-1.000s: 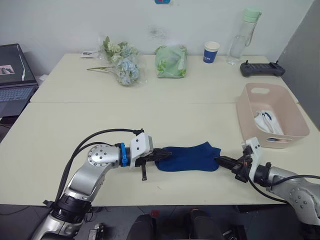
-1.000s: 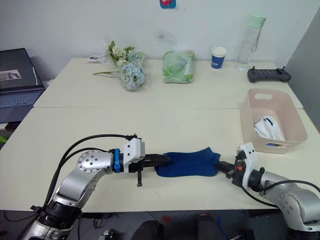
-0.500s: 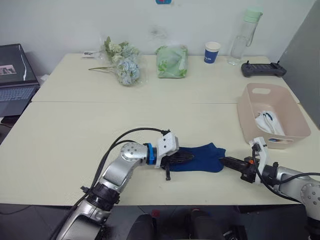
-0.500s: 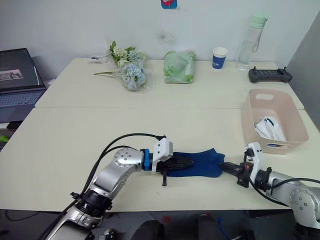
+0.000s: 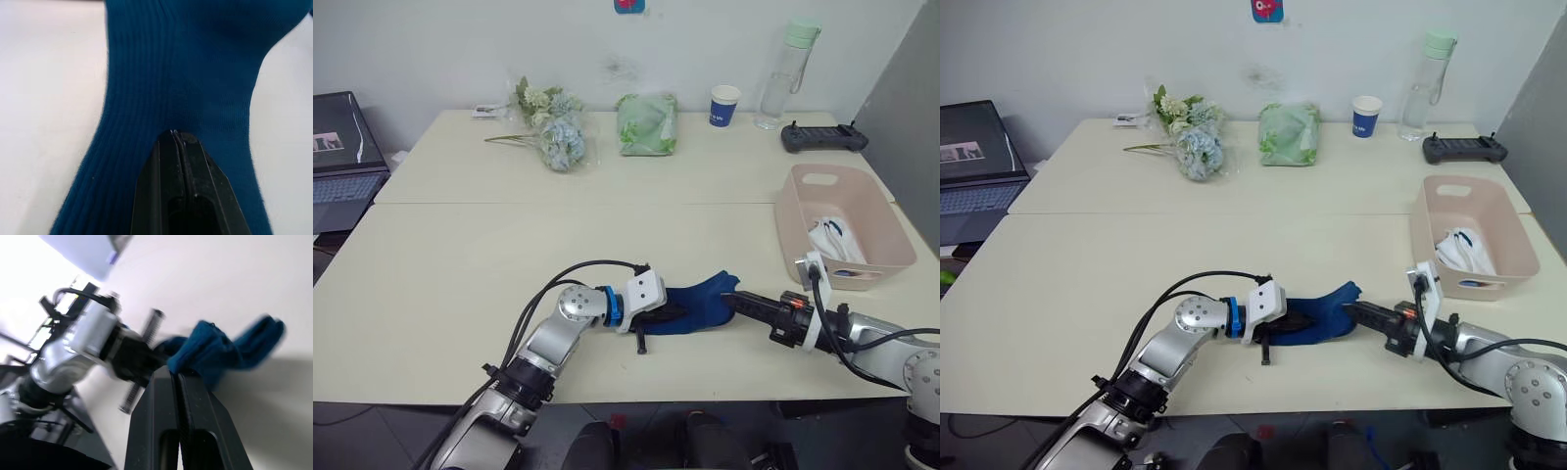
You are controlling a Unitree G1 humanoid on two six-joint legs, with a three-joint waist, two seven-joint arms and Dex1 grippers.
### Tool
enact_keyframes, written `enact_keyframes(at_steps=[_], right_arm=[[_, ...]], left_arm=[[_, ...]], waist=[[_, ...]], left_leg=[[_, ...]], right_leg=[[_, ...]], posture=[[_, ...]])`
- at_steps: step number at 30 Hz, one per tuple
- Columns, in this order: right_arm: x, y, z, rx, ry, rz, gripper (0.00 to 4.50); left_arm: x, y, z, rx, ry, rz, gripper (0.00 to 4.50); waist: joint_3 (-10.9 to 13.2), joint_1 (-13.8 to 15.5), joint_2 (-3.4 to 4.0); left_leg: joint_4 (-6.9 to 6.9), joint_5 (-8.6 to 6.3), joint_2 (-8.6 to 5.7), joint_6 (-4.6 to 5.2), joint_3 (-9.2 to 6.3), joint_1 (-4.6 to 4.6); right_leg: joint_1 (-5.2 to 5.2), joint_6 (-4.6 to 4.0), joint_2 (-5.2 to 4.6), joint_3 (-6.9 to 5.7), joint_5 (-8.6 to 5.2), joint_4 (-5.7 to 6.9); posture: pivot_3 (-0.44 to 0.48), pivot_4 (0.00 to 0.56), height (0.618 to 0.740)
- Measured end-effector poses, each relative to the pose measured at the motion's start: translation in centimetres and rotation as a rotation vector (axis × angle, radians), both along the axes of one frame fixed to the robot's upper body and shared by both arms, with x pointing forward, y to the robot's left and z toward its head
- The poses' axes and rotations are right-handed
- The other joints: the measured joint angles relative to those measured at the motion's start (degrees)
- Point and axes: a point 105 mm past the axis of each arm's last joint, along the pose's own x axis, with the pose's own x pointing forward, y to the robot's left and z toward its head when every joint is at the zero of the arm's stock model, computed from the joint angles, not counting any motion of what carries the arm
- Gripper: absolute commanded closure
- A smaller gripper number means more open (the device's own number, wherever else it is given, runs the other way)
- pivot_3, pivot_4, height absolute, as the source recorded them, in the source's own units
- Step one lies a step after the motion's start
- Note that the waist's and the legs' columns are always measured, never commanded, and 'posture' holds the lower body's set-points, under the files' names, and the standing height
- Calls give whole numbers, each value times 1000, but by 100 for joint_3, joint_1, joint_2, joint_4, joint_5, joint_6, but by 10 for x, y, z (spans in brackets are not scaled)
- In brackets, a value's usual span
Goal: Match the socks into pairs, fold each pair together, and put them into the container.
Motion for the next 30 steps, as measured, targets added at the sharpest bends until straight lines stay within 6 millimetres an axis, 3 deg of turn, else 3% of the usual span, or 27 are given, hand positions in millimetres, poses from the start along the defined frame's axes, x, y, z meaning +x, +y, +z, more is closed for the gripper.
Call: enact_keyframes(at_steps=[6, 9, 12, 16, 18, 22, 25, 30], right_arm=[[4, 33, -3, 1, 16, 99, 4490], [10, 39, -10, -29, 29, 122, 4490], [15, 45, -13, -57, 20, 149, 4490], [19, 67, -16, -66, 1, 215, 4490], [19, 79, -19, -73, 6, 261, 4490], [23, 90, -29, -123, 5, 292, 4490], [26, 91, -33, -139, 4, 297, 3813], [26, 89, -26, -114, -8, 312, 2015]], left_arm=[[-1, 6, 4, -31, 15, 43, 4500], [-2, 25, 9, -8, 0, 77, 4500], [-8, 59, 25, 16, 22, 127, 4500], [-9, 89, 58, -31, 59, 213, 4500], [-4, 99, 74, -65, 46, 256, 4500], [0, 104, 82, -82, 34, 288, 4500], [2, 103, 83, -90, 23, 300, 4500], [2, 99, 84, -104, 25, 289, 4500]], waist=[[0, -11, 1], [0, -23, 1], [1, -38, 3], [1, -24, 3], [1, -13, 2], [1, -1, 2], [1, -1, 2], [1, -7, 3]], left_leg=[[0, 0, -2, 0, 1, -1], [-3, 0, 3, 0, -1, -3], [-9, 0, 11, 0, -5, -2], [-7, 0, 5, 0, -9, -4], [-6, 0, 1, 0, -10, -5], [-6, 0, -3, -1, -9, -8], [-7, 0, -1, -1, -12, -9], [-7, 0, 1, -1, -13, -9]], right_leg=[[-2, 0, -3, 0, 0, 0], [-7, 0, -3, 1, 0, 0], [-11, -1, -2, -3, -1, 0], [-8, -1, -4, -10, -1, -3], [-7, 0, -4, -14, -1, -5], [-7, 0, -8, -19, -2, -11], [-7, 0, -14, -17, -2, -11], [-8, 0, -14, -17, -1, -9]], posture=[[0, 150, 740], [0, 150, 740], [0, 150, 740], [0, 150, 740], [0, 150, 740], [0, 150, 740], [0, 150, 740], [0, 150, 740]])
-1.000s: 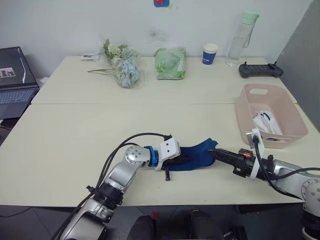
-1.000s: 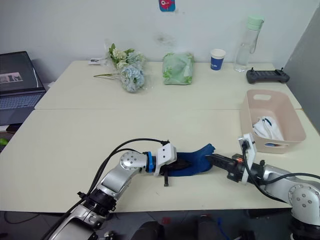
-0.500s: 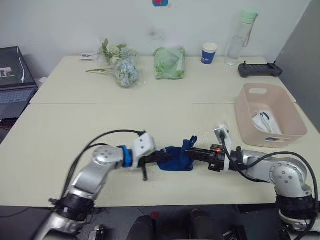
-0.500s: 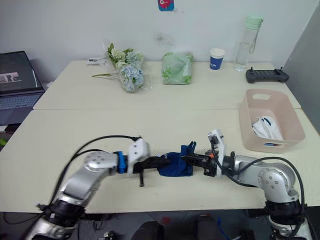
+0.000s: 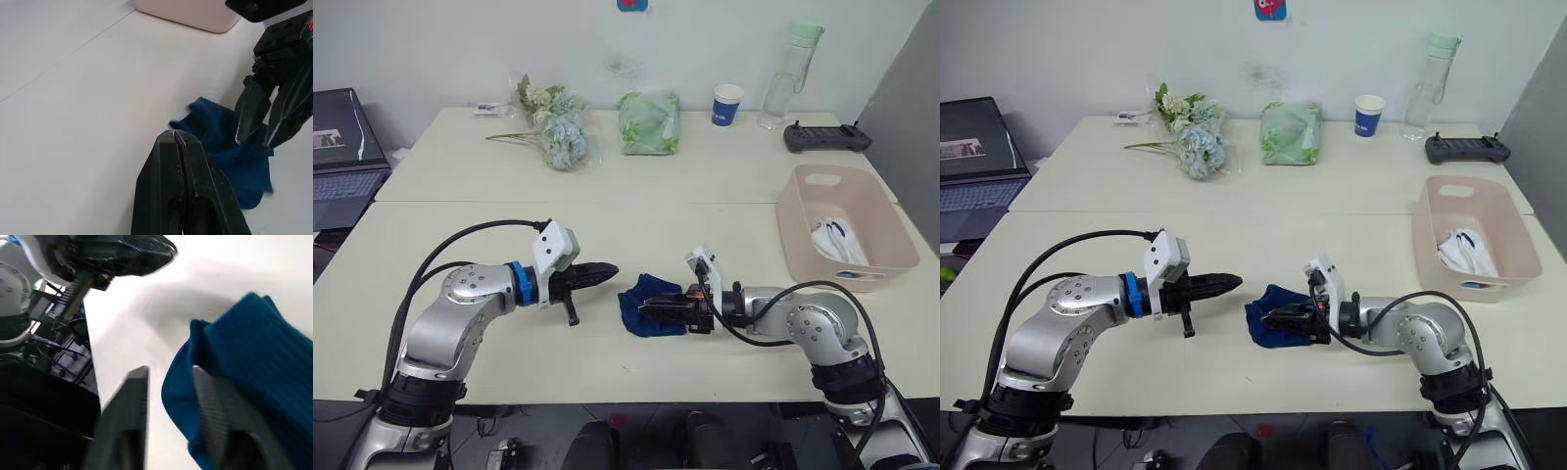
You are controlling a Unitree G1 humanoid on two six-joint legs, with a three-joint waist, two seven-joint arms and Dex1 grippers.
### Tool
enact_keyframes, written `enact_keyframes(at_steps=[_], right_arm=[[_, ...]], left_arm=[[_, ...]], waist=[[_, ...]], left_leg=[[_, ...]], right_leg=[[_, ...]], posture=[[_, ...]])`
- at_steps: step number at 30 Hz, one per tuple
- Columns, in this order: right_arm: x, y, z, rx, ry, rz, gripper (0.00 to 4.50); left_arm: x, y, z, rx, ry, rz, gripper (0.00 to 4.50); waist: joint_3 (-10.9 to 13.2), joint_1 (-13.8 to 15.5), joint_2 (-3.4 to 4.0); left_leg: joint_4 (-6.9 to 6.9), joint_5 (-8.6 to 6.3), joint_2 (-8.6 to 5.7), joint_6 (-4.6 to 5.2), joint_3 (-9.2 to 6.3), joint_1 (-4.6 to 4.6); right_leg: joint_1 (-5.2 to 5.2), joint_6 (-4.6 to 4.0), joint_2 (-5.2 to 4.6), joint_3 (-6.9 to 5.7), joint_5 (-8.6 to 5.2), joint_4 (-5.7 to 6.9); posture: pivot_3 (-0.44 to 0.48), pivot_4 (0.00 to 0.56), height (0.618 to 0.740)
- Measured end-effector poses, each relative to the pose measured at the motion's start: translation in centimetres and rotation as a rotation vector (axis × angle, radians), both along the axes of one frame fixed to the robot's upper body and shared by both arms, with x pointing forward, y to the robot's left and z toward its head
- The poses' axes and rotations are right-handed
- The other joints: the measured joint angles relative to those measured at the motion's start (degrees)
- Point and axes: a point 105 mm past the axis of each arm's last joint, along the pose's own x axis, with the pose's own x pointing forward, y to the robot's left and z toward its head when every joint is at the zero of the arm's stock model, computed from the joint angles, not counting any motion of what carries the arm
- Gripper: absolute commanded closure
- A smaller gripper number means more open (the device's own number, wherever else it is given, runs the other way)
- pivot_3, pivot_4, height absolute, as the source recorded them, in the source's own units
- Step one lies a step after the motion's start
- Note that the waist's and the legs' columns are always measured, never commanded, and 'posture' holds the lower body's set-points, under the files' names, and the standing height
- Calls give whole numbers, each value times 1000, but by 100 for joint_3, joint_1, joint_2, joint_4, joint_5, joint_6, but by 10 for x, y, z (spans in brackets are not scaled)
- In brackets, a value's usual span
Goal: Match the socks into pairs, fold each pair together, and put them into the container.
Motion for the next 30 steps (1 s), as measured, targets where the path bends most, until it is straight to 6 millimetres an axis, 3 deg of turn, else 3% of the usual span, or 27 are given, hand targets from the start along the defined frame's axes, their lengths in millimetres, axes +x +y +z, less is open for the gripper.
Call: enact_keyframes(at_steps=[6, 9, 13, 16, 22, 26, 30], right_arm=[[-7, -6, 25, 96, 3, 20, 26], [-3, -21, 30, 77, -21, -31, 26], [5, -51, 9, -45, -13, -167, 26], [9, -63, -3, -102, -6, -242, 26], [8, -65, -14, -133, 26, -273, 26], [3, -54, -23, -127, 77, -248, 26], [11, -46, -25, -59, 161, -273, 26]], left_arm=[[0, -15, 14, -35, -25, -77, 4500], [-4, -29, 19, -72, -11, -133, 4500], [-15, -45, -4, -33, 48, -198, 4500], [-16, -44, -23, 48, 41, -192, 4500], [-11, -24, -64, 176, 70, -109, 4500], [-14, -24, -67, 186, 45, -125, 4500], [-14, -21, -69, 200, 35, -129, 4500]], waist=[[0, 1, 0], [0, 2, 0], [0, 5, -1], [1, -27, -2], [1, -11, -1], [1, -1, -1], [0, -22, -1]], left_leg=[[0, 0, -1, 0, -1, -1], [0, 0, -3, 0, 2, -1], [-2, 0, -4, 1, 4, -2], [-4, 0, 2, 1, 6, 3], [-6, 0, 2, 1, 5, 1], [-6, 0, -1, 1, 6, 0], [-6, 0, 2, 1, 7, 8]], right_leg=[[1, 0, -1, 0, 0, 0], [2, 0, -2, 2, 0, -4], [2, 0, -2, 5, 0, -5], [0, 0, 3, 11, 0, 2], [-1, 0, 5, 8, 0, -1], [0, 0, -2, 9, 0, -3], [3, 0, 0, 12, 0, 2]], posture=[[0, 150, 740], [0, 150, 740], [0, 150, 740], [0, 150, 740], [0, 150, 740], [0, 150, 740], [0, 150, 740]])
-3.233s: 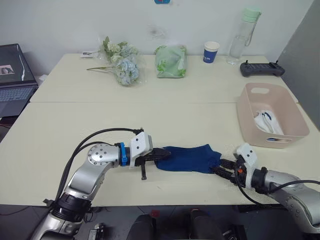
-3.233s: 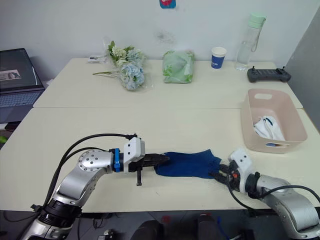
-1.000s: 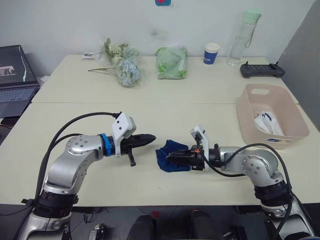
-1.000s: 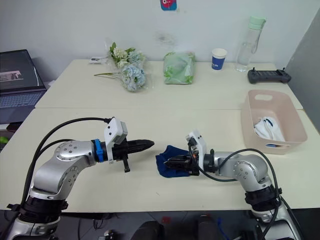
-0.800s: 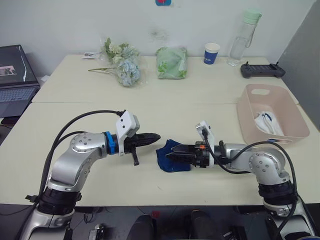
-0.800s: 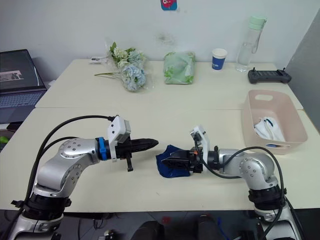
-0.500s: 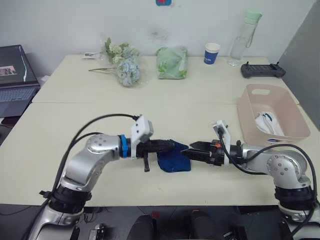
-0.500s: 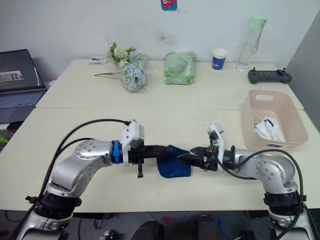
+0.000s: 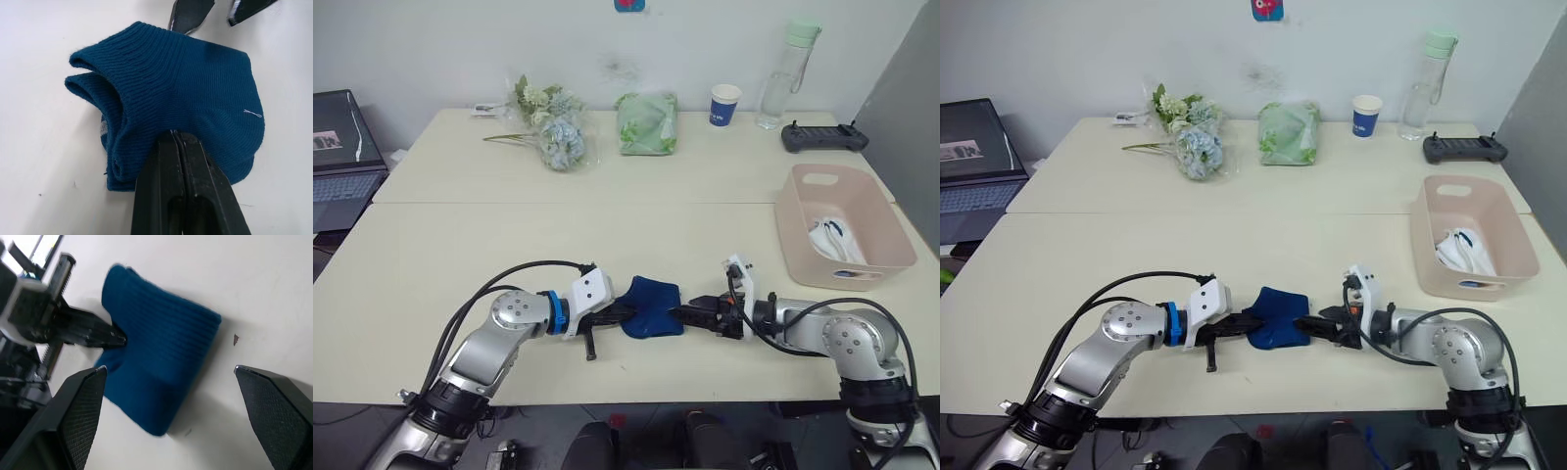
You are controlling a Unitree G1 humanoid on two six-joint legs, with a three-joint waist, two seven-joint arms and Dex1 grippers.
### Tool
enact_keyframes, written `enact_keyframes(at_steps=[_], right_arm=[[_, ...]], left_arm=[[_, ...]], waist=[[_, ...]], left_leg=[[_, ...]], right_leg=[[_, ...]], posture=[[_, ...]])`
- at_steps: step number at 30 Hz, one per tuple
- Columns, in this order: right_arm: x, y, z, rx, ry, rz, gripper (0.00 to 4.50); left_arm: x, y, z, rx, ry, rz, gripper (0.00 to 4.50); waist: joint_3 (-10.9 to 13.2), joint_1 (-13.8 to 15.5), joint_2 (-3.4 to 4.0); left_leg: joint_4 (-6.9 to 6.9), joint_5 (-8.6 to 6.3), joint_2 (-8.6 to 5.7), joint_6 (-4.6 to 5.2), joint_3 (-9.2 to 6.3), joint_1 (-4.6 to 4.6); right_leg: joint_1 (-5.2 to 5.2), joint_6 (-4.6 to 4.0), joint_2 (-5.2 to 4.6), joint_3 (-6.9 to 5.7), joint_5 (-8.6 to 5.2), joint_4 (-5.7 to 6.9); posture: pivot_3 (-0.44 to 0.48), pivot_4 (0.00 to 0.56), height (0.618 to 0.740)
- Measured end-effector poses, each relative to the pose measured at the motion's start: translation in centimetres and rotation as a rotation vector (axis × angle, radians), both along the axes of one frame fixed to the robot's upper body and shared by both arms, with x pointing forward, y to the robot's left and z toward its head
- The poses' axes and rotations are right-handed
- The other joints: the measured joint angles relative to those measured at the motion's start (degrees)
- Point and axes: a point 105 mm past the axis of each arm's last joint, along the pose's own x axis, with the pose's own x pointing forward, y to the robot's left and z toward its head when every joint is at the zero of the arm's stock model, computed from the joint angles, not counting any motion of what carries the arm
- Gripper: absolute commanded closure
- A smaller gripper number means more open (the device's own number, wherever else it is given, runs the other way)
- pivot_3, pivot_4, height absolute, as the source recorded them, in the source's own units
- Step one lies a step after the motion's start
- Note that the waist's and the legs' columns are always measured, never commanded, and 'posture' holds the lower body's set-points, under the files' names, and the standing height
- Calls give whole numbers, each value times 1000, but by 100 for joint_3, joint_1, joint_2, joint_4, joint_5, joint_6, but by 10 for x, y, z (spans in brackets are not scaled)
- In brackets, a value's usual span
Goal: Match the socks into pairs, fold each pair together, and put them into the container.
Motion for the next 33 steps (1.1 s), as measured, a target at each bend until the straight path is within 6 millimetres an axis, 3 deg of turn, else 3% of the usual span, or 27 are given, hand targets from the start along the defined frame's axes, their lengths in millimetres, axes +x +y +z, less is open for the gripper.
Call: enact_keyframes(at_steps=[15, 18, 25, 29, 32, 33], right_arm=[[4, 40, -2, 124, 113, 25, 26], [5, 40, -4, 120, 116, 22, 593], [1, 40, -14, 88, 150, 38, 3130], [1, 42, -8, 112, 131, 60, 4471], [2, 40, -6, 116, 125, 51, 4491], [3, 37, -5, 120, 124, 36, 4500]], left_arm=[[2, 3, 0, 8, -4, -4, 4500], [2, 3, 1, 8, -3, -4, 4500], [2, 3, 1, 2, -1, -1, 4500], [3, 4, 5, -24, 7, 1, 4500], [1, 1, 17, -104, 35, -22, 4500], [1, 0, 25, -128, 35, -37, 4130]], waist=[[-4, -13, 3], [-4, -12, 3], [-3, -10, 4], [-4, -10, 3], [-3, -2, 3], [-2, -2, 3]], left_leg=[[-2, 0, 5, 0, -1, 3], [-2, 0, 5, 0, -2, 3], [-3, 0, 4, 0, -2, 0], [-2, 0, 4, 0, -2, 1], [-2, 0, 2, 0, -3, -2], [-1, 0, 1, 0, -4, -5]], right_leg=[[-2, 0, 5, 0, 0, 3], [-2, 0, 5, -1, 0, 3], [-3, 0, 4, -2, 0, 1], [-2, 0, 4, -2, 0, 1], [-2, 0, 2, -4, 0, 1], [-4, 0, 2, -5, 0, 1]], posture=[[0, 150, 740], [0, 150, 740], [0, 150, 740], [0, 150, 740], [0, 150, 740], [0, 150, 740]])
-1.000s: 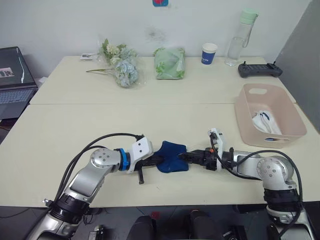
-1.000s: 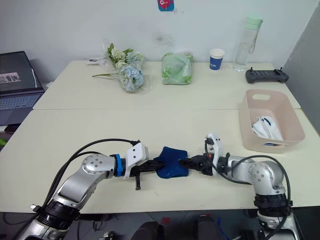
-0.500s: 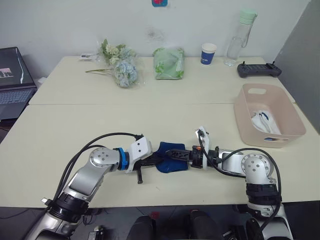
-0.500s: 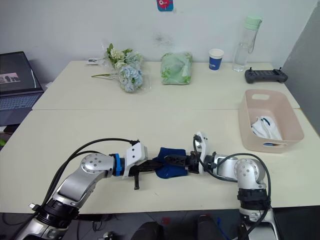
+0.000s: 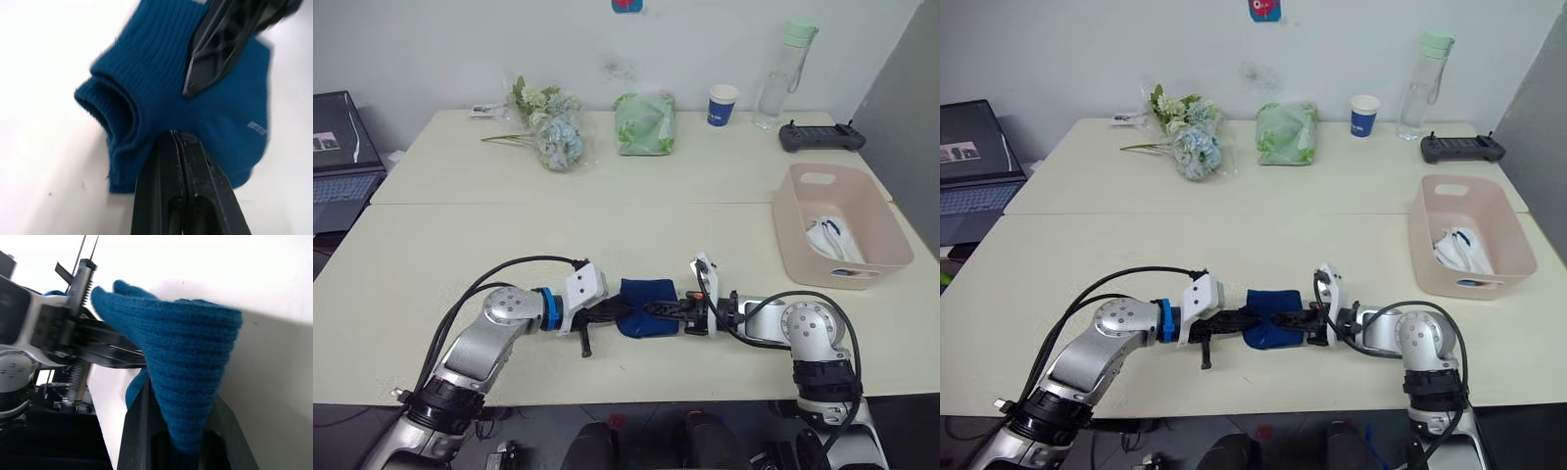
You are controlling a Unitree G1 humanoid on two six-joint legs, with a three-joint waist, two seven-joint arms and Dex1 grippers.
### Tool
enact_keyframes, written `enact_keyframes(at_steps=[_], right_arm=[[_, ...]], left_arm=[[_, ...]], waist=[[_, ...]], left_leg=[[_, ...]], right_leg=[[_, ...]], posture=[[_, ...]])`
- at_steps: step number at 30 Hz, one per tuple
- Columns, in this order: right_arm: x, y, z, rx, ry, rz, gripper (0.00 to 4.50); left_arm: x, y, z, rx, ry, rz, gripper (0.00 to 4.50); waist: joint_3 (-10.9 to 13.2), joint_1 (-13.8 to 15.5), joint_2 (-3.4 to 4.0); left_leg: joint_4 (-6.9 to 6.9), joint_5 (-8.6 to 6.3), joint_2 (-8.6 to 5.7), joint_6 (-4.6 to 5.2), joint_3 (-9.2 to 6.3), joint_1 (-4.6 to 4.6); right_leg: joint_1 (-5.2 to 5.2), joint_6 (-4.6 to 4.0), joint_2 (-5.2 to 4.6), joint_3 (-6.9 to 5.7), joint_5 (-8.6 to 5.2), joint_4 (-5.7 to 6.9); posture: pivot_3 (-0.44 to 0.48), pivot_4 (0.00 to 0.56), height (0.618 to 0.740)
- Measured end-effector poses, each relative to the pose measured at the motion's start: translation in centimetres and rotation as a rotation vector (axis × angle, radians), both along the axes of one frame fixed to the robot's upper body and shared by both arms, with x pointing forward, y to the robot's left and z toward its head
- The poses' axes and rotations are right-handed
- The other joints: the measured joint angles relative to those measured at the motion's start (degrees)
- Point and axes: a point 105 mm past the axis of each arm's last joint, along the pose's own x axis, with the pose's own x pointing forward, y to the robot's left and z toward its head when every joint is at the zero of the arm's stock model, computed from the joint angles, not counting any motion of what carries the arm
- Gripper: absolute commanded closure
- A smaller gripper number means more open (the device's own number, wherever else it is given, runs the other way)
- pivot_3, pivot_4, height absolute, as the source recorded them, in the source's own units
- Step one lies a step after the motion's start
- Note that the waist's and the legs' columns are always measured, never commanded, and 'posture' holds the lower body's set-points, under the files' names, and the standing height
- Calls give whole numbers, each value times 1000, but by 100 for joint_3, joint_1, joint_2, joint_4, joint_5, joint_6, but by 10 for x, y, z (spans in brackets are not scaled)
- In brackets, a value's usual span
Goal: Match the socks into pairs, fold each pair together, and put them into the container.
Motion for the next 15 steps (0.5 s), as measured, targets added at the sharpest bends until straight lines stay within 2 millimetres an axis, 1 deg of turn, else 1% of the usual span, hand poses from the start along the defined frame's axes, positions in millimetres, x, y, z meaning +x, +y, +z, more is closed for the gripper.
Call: enact_keyframes(at_steps=[2, 3, 5, 7, 9, 11, 13, 15], right_arm=[[8, -14, 9, 17, -9, -60, 4500], [13, -22, 19, 22, -33, -86, 4500], [23, -42, 47, 11, -129, -126, 4500], [30, -65, 83, -42, -274, -172, 4500], [33, -84, 109, -106, -386, -216, 4500], [35, -104, 127, -187, -458, -263, 4500], [39, -127, 145, -272, -522, -329, 4500], [40, -155, 168, -377, -606, -404, 4500]], left_arm=[[3, -1, 23, -44, -10, -28, 3614], [7, 0, 37, -61, -19, -30, 3288], [15, -3, 67, -103, -52, -34, 2670], [21, -15, 101, -157, -109, -66, 1995], [24, -29, 125, -208, -159, -94, 1340], [26, -43, 143, -260, -196, -118, 683], [29, -55, 155, -306, -213, -131, 21], [30, -68, 160, -340, -213, -156, 21]], waist=[[4, 23, 2], [8, 27, 4], [12, 29, 7], [13, 47, 8], [13, 40, 7], [13, 35, 7], [15, 33, 7], [17, 28, 9]], left_leg=[[2, 0, -5, 0, -4, -6], [3, 0, -8, 0, -4, -7], [3, 0, -14, 0, -3, -10], [3, 0, -18, 0, -7, -16], [1, -2, -17, 4, -7, -17], [0, -4, -17, 6, -4, -23], [1, -6, -18, 11, 1, -28], [1, -7, -18, 12, 5, -27]], right_leg=[[-1, 0, -1, -6, 0, -2], [-1, 0, -1, -8, 0, -3], [-1, 1, 2, -17, 0, -7], [0, 6, 6, -23, -4, -14], [3, 9, 7, -22, -5, -25], [1, 9, 5, -19, -5, -32], [-2, 9, 2, -16, -5, -31], [-3, 9, 0, -14, -5, -32]], posture=[[0, 150, 740], [0, 150, 740], [0, 150, 740], [0, 150, 740], [0, 150, 740], [0, 150, 740], [0, 150, 740], [0, 150, 740]])
